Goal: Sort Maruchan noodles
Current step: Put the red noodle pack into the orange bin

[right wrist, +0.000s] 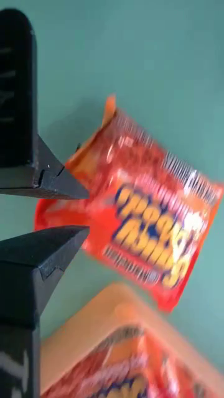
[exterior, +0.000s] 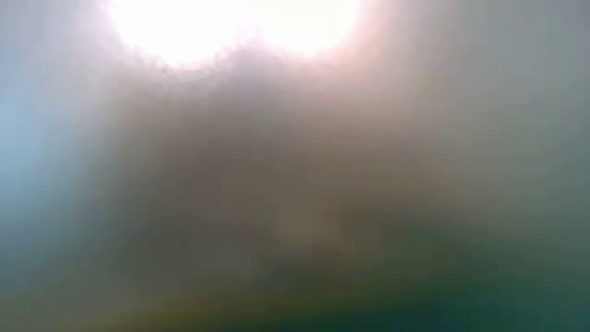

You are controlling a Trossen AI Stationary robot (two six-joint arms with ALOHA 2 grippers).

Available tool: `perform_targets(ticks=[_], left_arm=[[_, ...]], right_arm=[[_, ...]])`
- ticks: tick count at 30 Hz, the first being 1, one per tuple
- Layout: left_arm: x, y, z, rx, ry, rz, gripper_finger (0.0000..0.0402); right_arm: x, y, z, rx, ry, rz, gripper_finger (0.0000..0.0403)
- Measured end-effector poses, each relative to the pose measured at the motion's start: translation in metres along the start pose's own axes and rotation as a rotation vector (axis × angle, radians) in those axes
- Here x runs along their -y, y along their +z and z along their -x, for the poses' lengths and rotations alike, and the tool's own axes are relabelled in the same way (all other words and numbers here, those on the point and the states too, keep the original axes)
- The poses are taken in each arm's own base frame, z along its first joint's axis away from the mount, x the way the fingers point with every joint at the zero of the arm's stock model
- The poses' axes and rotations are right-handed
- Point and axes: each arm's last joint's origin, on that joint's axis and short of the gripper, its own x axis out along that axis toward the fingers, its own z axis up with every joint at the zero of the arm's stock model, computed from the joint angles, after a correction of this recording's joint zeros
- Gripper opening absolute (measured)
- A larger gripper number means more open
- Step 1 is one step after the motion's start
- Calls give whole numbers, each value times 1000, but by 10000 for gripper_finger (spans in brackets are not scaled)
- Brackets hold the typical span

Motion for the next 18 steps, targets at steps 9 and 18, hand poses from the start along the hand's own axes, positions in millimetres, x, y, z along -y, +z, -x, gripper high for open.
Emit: perform_targets(ticks=[9,18], left_arm=[[-8,4,-3,18,18,28,125],[0,25,-7,65,-44,-63,125]], right_arm=[[3,-1,-23,-38,-127,10,68],[-2,8,-54,-4,-230,62,68]])
